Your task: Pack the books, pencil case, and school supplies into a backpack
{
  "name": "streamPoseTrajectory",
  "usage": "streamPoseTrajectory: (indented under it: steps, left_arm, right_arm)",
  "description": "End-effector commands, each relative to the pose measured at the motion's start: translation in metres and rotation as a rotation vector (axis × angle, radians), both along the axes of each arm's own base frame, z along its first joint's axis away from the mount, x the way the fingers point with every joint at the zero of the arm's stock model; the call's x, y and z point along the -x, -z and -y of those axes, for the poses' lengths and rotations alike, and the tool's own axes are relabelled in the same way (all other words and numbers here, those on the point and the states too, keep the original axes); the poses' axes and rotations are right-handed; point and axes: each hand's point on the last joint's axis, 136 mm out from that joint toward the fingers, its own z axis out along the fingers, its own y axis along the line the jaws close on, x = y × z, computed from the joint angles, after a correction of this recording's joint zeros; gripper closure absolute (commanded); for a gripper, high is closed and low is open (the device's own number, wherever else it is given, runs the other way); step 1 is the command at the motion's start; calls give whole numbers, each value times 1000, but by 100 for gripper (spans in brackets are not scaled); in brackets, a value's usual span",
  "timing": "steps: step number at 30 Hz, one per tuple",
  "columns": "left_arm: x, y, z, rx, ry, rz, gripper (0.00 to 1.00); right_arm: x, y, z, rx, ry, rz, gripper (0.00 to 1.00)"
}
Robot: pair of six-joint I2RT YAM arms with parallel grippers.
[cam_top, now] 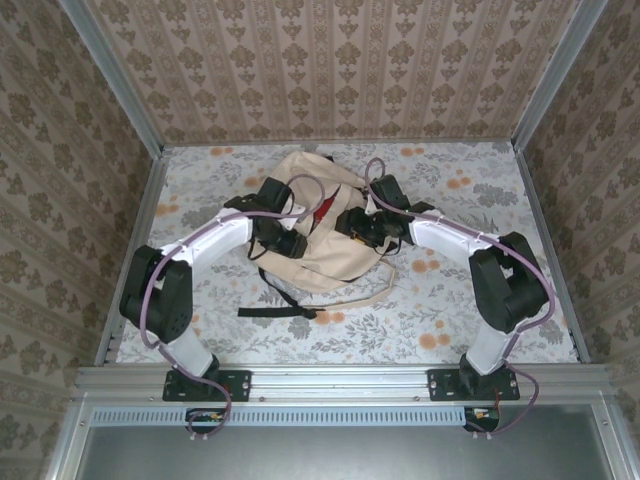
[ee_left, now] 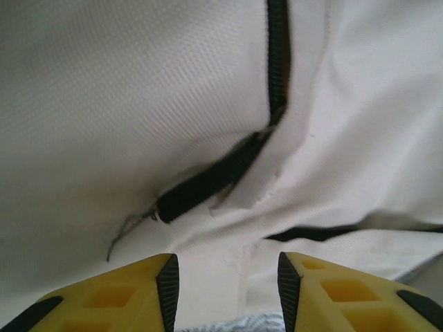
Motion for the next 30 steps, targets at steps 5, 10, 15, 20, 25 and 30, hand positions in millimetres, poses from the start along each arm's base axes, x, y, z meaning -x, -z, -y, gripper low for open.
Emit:
streamPoseTrajectory:
  steps: [5, 10, 15, 20, 25, 30]
  left_arm:
    - [-32, -3, 4, -47, 66, 129, 53]
    - [-37, 1, 5, -71, 92, 130, 53]
    - [-32, 13, 17, -21, 130, 70, 58]
    - [-31, 20, 16, -54, 149, 57, 63]
    - [-35, 28, 6, -126, 138, 69, 72]
    - [-39, 30, 1, -181, 142, 88, 83]
  right_arm:
    - [-13, 2, -6, -36, 35, -48, 43]
    - [-28, 0, -3, -66, 72, -53, 44]
    - [-36, 0, -1, -77, 87, -56, 44]
    - [-38, 3, -1, -79, 91, -63, 45]
    - [-40, 7, -3, -85, 90, -73, 45]
    - [-43, 6, -3, -84, 93, -71, 46]
